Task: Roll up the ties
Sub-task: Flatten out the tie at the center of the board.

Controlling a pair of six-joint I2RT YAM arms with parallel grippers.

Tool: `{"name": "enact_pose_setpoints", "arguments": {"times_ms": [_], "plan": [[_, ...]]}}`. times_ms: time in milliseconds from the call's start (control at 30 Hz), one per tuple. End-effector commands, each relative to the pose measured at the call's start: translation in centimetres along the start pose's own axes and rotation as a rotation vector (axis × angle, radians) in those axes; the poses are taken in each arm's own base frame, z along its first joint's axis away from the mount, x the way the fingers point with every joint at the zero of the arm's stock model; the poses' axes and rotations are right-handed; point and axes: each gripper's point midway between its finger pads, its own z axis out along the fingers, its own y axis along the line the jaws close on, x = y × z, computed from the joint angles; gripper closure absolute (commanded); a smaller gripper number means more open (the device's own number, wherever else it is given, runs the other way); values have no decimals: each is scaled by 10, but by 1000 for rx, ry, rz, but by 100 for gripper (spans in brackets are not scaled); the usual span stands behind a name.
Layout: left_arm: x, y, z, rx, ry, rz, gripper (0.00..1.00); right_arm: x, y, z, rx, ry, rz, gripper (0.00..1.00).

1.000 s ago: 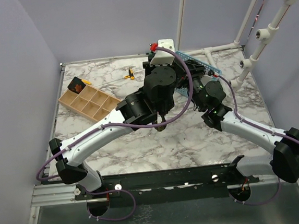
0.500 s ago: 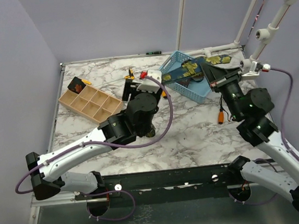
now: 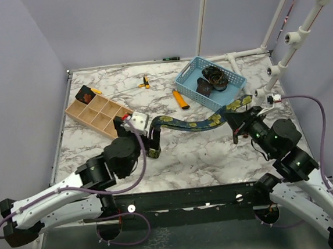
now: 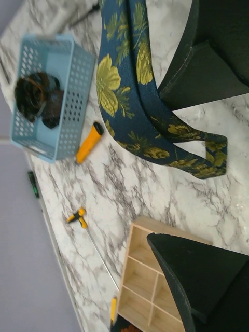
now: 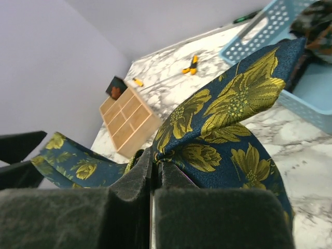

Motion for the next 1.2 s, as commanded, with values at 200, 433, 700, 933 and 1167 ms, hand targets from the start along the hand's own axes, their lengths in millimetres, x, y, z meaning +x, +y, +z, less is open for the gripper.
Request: {"name": "enact_pose_setpoints", "arguments": {"times_ms": [200,433,700,933,1167], "plan": [[-10,-104,-131,1051,-54,-14,1,-54,107,47,-349,-33,-18,100],[-72,-49,-143,880,-350,-121,1,-65,170,71,-478,-11,-15,100],[-123,62,-128,365,-599,-373,1,-47,337,72,-806,32,32,100],[-136,96,-127,203,-643,-433,3,-71,272,80,-494,-141,154,100],[-105,88,-101,122,-576,-419,3,-3,58,64,179,-171,151,100]]}}
